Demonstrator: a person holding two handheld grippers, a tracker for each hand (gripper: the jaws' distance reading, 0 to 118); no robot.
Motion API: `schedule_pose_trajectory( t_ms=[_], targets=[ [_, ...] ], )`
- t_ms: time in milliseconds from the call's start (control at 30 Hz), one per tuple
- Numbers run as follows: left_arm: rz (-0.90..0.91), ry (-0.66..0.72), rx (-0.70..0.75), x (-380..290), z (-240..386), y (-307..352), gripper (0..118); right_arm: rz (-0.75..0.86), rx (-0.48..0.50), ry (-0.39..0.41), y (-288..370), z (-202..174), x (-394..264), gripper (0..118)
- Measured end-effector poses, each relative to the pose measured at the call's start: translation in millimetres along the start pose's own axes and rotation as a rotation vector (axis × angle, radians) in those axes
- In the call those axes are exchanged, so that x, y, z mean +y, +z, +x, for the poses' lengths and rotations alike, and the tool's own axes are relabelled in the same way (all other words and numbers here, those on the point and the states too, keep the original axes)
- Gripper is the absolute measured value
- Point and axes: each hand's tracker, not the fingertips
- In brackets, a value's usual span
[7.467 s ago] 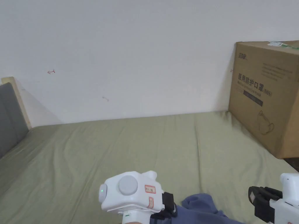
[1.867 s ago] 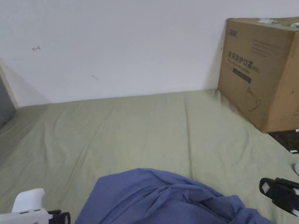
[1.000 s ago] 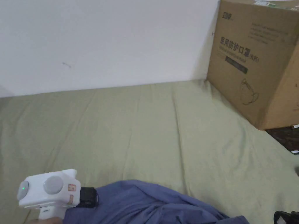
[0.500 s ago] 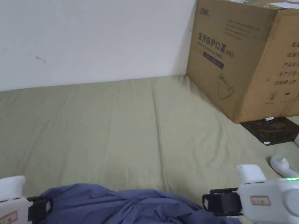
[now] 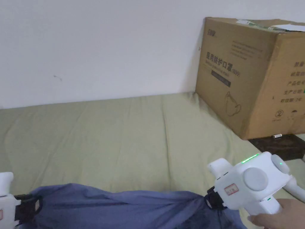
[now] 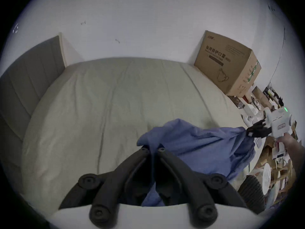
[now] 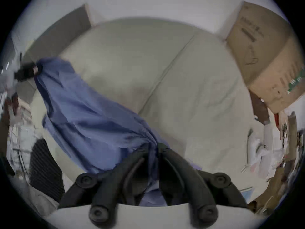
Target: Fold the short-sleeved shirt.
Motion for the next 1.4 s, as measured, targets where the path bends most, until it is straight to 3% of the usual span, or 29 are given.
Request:
schedule_pose_trajectory(
  t_ms=[267,667,1133,1267,1400],
  targets=[
    [0.222,0.062,-0.008,50.8,-3.0,101.4,3,0.336,-0.082,0.012,141.8,4.3,27.4,7],
    [0.361,0.039,0.048,127.0,-3.0,159.1,3,0.534,-0.153,-0.024,233.9,7.8,103.7,6],
    [0.457,0.201,0.046,220.3,-40.4,75.0,3,0.678,-0.343,-0.136,192.5,51.9,232.5,6],
    [0.511,0.239,0.029,218.9,-42.9,52.6,3,0.749,-0.378,-0.123,178.1,53.8,231.2,6],
    [0.388,0.313,0.039,187.6,-55.5,12.1,3,0.664,-0.333,-0.098,132.0,60.2,200.8,6]
  ],
)
